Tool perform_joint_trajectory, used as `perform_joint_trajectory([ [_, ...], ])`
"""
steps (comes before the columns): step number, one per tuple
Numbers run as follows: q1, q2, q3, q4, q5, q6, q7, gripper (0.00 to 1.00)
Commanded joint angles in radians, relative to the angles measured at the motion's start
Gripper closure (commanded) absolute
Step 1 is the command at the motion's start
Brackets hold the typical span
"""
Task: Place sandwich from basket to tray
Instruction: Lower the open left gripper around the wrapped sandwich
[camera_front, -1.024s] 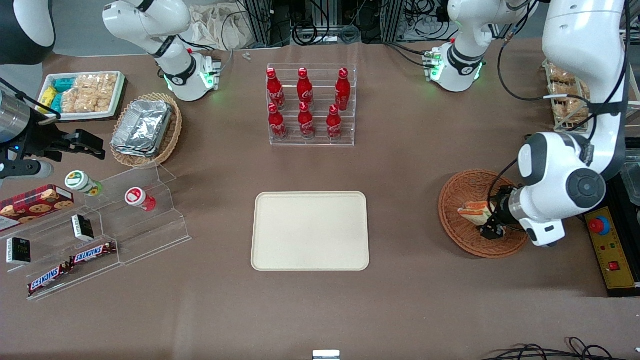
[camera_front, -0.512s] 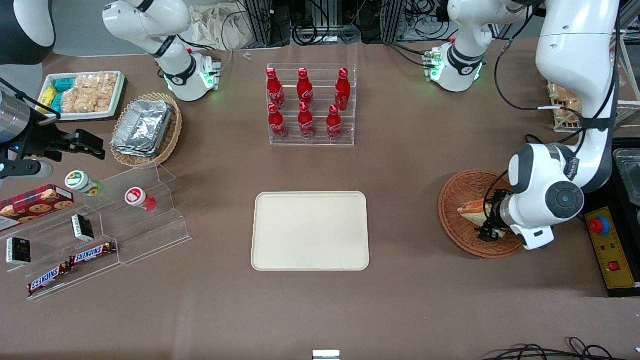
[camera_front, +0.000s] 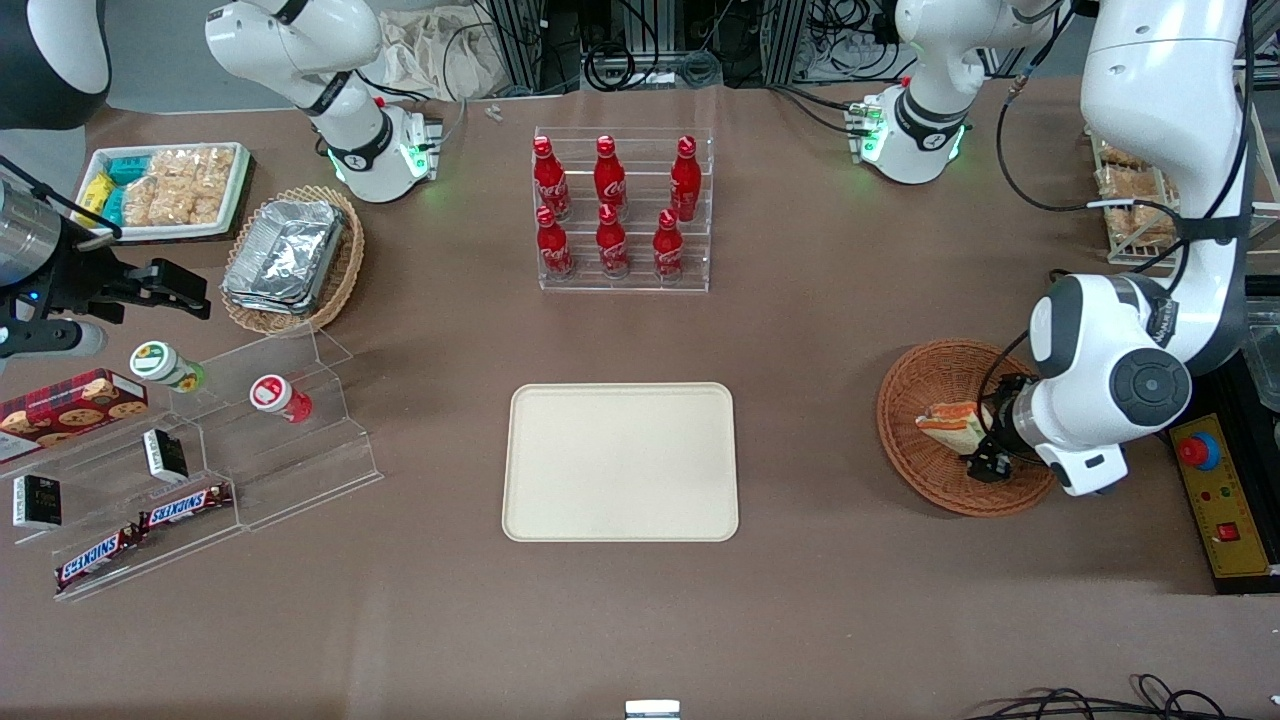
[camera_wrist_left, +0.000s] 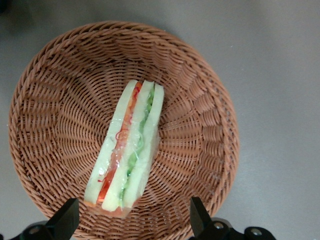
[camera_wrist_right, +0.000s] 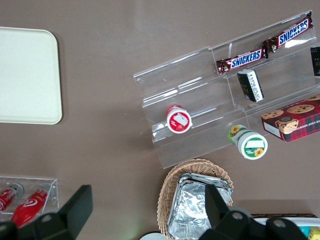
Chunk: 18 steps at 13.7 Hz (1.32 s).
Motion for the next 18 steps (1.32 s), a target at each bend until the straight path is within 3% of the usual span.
perform_joint_trajectory([
  [1,-0.001,-0.009,-0.003,-0.055,0.061,0.0,-0.024,0.0],
  [8,-0.001,0.028,-0.003,-0.103,0.074,0.114,-0.027,0.02],
  [9,-0.001,0.029,-0.003,-0.103,0.074,0.121,-0.027,0.1],
  [10,0.002,0.036,-0.003,-0.101,0.074,0.123,-0.027,0.29],
  [11,0.004,0.036,-0.003,-0.101,0.072,0.126,-0.027,0.54],
  [14,0.005,0.039,-0.003,-0.098,0.066,0.137,-0.027,0.95],
  [15,0.005,0.039,-0.003,-0.098,0.066,0.138,-0.027,1.0],
  [18,0.005,0.019,-0.003,-0.094,0.063,0.135,-0.021,1.0],
])
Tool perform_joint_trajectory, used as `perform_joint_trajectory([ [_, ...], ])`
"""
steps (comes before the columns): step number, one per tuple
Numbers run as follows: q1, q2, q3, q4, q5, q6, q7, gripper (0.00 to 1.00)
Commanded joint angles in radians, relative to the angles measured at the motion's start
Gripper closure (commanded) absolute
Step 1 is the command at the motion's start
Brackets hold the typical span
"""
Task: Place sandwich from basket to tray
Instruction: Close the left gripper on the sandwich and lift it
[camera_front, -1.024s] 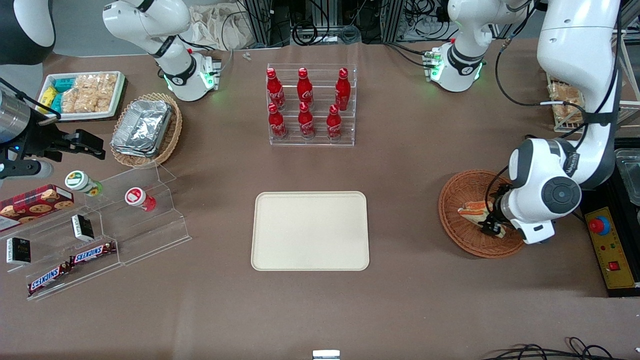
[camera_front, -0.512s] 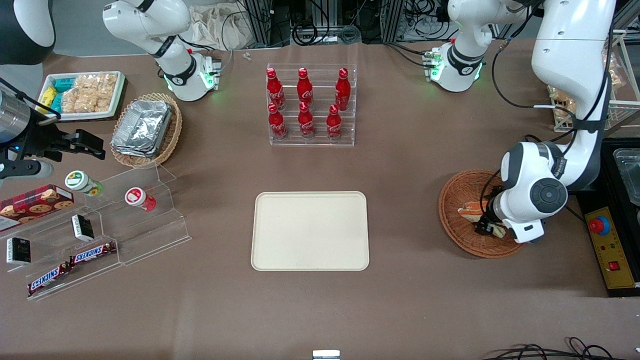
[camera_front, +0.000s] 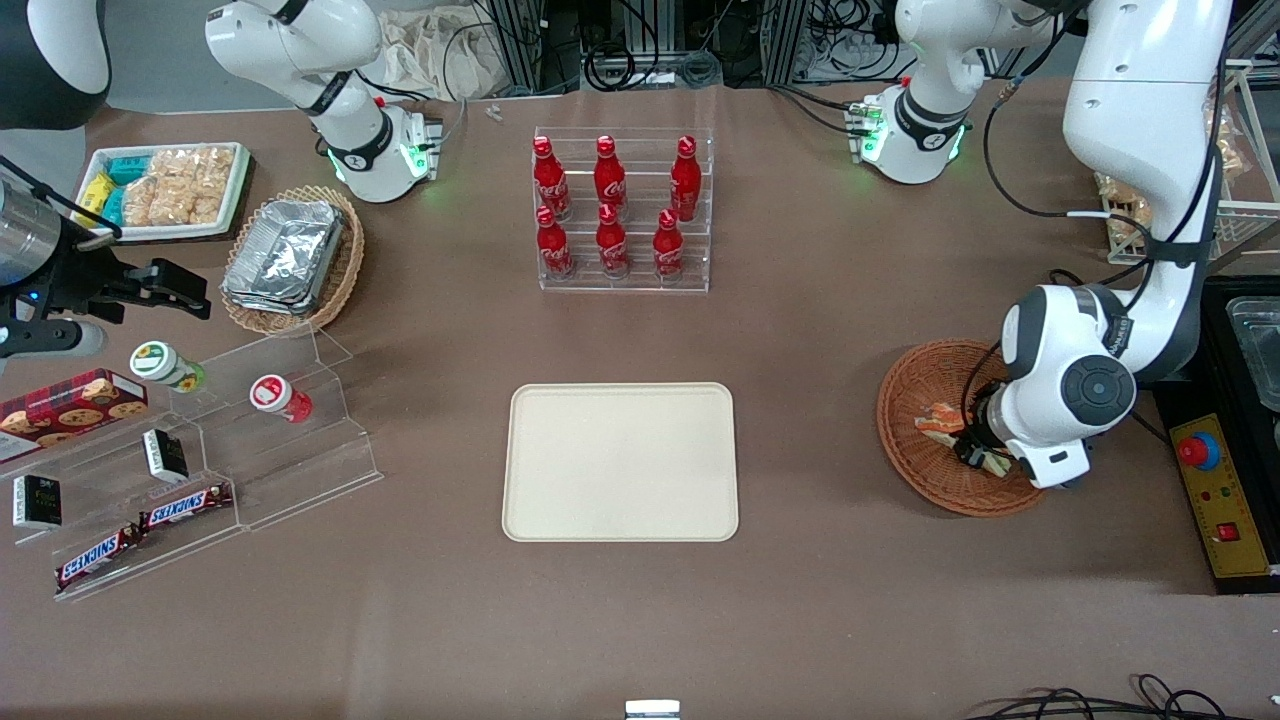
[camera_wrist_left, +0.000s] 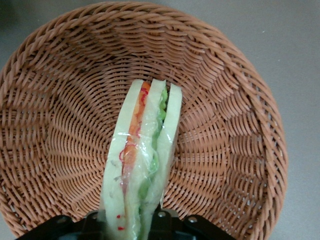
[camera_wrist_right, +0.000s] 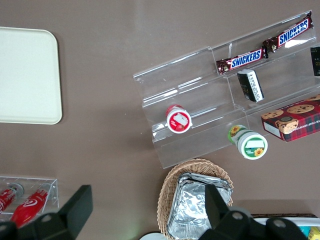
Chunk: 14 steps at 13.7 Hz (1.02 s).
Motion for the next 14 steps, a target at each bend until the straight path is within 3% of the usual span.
perform_joint_trajectory([
  [1,0.004,-0.045,-0.003,-0.001,0.011,-0.003,-0.006,1.0],
  [7,-0.009,-0.112,-0.014,0.124,0.009,-0.2,0.01,1.0],
  [10,-0.009,-0.177,-0.043,0.143,-0.003,-0.24,0.191,1.0],
  [14,-0.009,-0.226,-0.072,0.178,-0.089,-0.281,0.341,1.0],
])
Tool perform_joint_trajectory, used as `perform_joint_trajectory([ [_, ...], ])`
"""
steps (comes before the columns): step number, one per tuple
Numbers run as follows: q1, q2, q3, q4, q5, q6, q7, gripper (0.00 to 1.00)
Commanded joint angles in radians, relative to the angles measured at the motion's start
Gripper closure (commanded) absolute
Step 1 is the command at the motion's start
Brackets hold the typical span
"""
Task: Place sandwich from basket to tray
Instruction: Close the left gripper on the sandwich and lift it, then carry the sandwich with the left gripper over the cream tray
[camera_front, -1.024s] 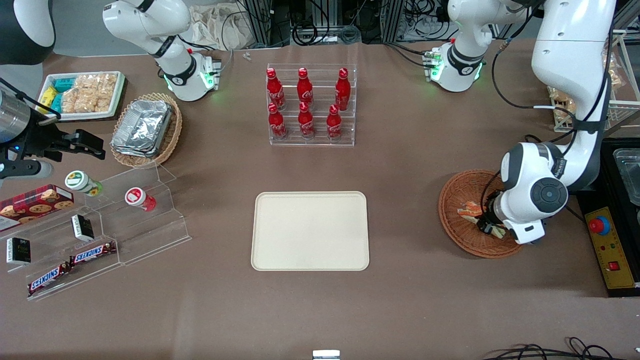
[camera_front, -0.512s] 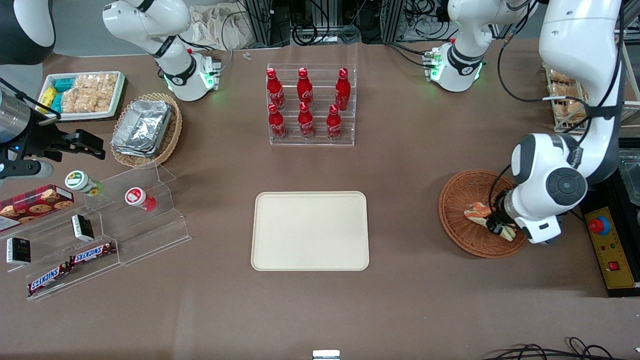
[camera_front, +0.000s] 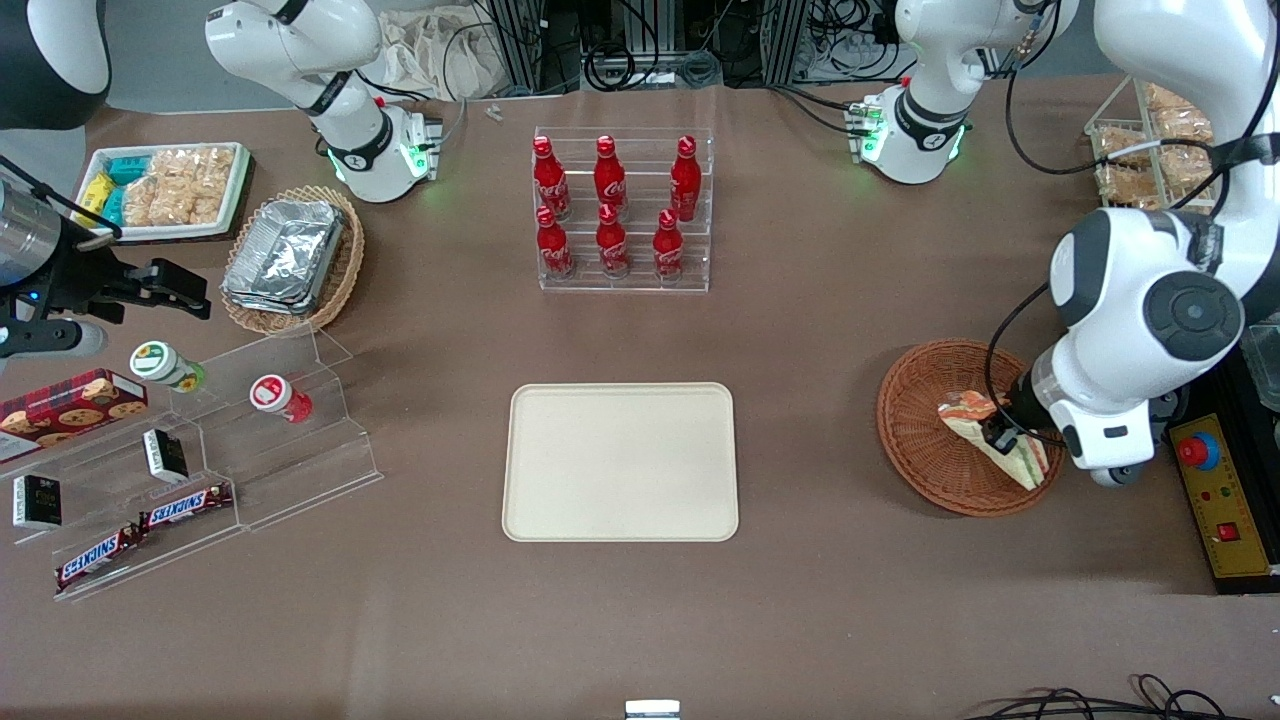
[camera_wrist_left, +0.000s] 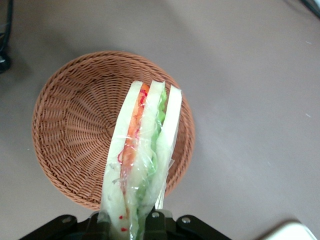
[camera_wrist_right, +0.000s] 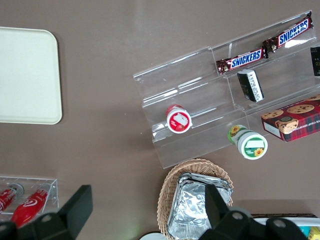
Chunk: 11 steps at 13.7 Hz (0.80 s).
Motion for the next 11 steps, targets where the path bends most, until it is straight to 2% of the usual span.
perform_joint_trajectory([
  [1,0.001,-0.027,-0.046,0.046,-0.035,-0.086,0.113,1.0],
  [4,0.001,-0.02,-0.141,0.074,-0.033,-0.112,0.156,1.0],
  [8,-0.001,0.006,-0.26,0.076,-0.033,-0.101,0.347,1.0],
  [11,-0.001,0.064,-0.334,0.108,-0.033,-0.094,0.421,1.0],
])
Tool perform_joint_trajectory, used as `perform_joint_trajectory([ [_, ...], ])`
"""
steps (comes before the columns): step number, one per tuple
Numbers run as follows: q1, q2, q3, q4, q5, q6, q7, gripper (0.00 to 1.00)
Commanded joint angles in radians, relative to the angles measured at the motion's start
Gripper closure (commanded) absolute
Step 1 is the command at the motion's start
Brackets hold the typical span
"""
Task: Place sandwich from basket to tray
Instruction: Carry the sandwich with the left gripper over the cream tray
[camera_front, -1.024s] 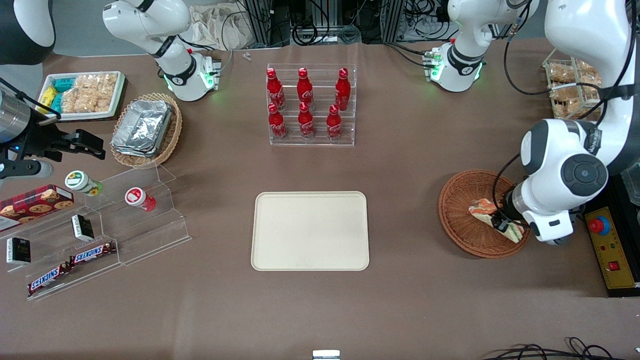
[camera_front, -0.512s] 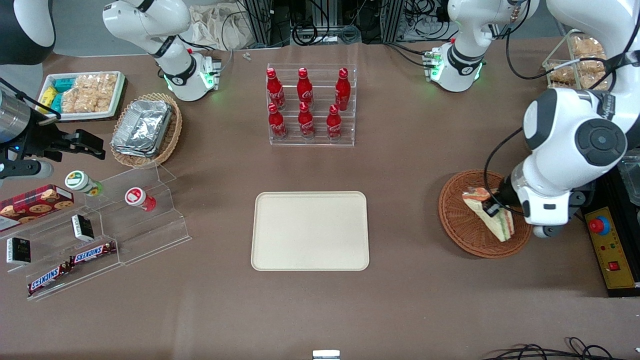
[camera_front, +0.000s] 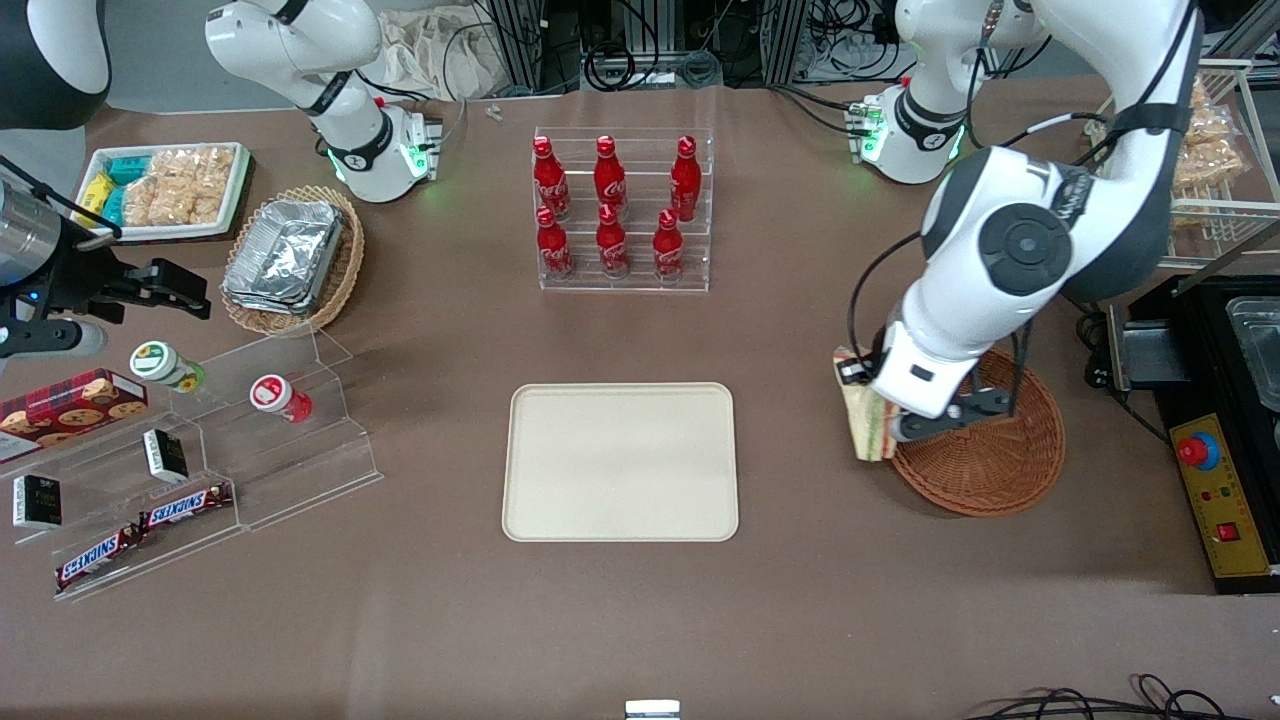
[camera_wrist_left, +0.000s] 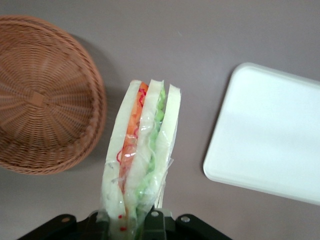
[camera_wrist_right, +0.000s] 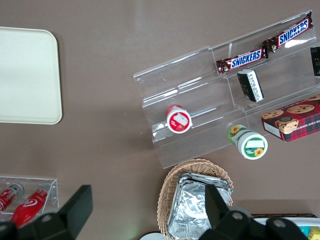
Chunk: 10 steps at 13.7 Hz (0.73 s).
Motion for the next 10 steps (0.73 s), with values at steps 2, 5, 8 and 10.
perform_joint_trajectory([
  [2,-0.004,0.115,-0.079,0.085,-0.002,0.005,0.068,1.0],
  [5,-0.085,0.187,-0.083,0.117,0.013,0.06,0.064,1.0],
  [8,-0.128,0.261,-0.083,0.132,0.077,0.114,0.021,1.0],
  [10,-0.15,0.31,-0.082,0.138,0.119,0.181,-0.008,1.0],
])
